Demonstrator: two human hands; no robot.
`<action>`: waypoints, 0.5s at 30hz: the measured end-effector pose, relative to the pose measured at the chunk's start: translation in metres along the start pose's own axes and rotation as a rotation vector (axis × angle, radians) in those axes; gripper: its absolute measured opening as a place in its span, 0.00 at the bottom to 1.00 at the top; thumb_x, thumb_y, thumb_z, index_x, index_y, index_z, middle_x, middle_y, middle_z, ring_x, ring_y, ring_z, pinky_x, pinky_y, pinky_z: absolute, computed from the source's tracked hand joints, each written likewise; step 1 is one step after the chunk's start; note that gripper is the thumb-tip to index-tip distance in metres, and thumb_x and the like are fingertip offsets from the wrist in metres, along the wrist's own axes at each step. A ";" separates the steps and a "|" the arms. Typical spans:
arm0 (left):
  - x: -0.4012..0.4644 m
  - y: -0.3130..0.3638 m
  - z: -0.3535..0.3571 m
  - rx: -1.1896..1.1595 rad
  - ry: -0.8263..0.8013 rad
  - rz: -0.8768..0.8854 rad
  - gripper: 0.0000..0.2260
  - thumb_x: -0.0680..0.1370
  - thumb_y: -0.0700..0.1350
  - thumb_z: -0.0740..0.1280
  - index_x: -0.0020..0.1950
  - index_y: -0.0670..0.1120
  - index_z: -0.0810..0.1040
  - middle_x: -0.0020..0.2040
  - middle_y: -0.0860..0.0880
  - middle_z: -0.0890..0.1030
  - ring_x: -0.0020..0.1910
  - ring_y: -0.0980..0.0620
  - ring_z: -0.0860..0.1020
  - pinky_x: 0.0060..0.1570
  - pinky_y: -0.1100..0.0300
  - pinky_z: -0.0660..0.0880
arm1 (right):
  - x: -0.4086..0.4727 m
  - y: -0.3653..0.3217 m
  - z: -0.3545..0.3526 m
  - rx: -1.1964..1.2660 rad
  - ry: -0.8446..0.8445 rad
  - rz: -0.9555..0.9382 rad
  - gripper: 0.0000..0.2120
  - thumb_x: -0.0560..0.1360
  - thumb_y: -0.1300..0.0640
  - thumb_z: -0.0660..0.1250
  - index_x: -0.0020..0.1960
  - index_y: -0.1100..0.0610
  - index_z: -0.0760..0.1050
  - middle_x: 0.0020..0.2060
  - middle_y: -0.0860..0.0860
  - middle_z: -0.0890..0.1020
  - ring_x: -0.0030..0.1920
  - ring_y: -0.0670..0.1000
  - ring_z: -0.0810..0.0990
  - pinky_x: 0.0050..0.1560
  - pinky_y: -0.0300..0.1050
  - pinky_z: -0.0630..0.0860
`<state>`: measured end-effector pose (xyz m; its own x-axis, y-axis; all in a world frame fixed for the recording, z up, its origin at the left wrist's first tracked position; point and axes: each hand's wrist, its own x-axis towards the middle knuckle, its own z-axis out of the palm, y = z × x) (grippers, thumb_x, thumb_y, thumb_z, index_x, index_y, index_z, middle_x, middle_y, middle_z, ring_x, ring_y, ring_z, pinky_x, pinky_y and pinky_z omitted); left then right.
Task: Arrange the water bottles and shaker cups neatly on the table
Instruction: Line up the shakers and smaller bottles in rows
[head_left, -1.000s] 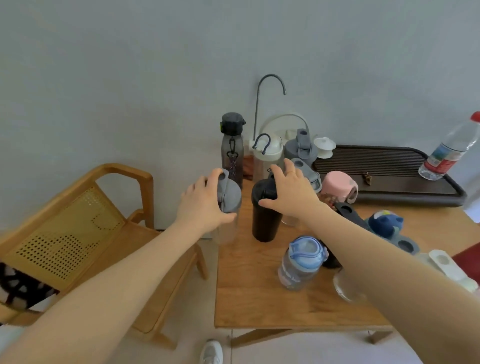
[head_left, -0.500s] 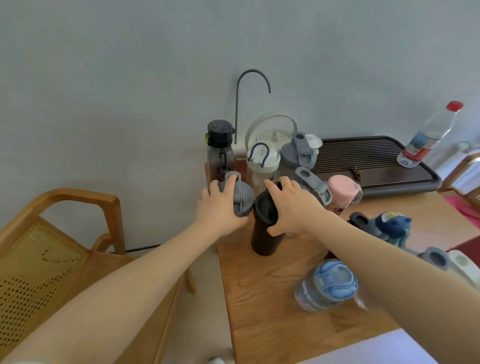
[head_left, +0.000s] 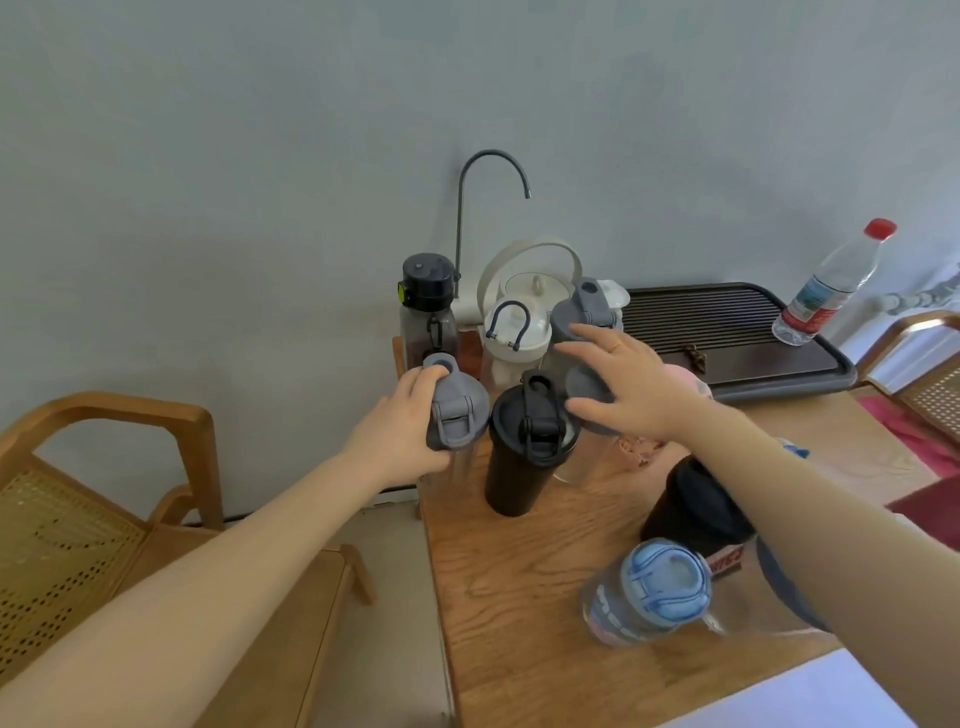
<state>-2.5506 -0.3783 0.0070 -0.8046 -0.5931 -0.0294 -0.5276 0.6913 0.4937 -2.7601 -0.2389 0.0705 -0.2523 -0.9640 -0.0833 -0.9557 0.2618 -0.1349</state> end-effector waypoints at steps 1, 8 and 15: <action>-0.001 0.002 0.000 -0.018 0.001 -0.005 0.40 0.69 0.46 0.72 0.72 0.47 0.52 0.72 0.45 0.58 0.58 0.44 0.72 0.49 0.54 0.74 | 0.000 0.014 -0.004 0.007 -0.068 0.001 0.38 0.67 0.37 0.60 0.74 0.47 0.56 0.77 0.52 0.53 0.76 0.57 0.54 0.73 0.56 0.54; -0.001 0.015 0.004 -0.087 0.056 -0.113 0.39 0.66 0.52 0.75 0.69 0.47 0.56 0.69 0.46 0.61 0.55 0.45 0.74 0.49 0.52 0.75 | 0.010 0.040 0.014 -0.131 -0.224 -0.044 0.39 0.67 0.44 0.70 0.73 0.43 0.55 0.74 0.53 0.46 0.68 0.64 0.64 0.63 0.56 0.71; -0.003 0.027 0.013 -0.123 0.107 -0.140 0.37 0.67 0.48 0.75 0.69 0.47 0.57 0.64 0.47 0.66 0.49 0.49 0.74 0.42 0.58 0.71 | 0.001 0.047 0.013 -0.233 -0.244 0.124 0.39 0.68 0.41 0.69 0.73 0.45 0.54 0.72 0.59 0.51 0.62 0.65 0.68 0.61 0.55 0.72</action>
<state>-2.5666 -0.3523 0.0090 -0.6888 -0.7247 -0.0160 -0.5895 0.5472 0.5942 -2.8031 -0.2275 0.0516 -0.3513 -0.8790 -0.3224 -0.9363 0.3312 0.1172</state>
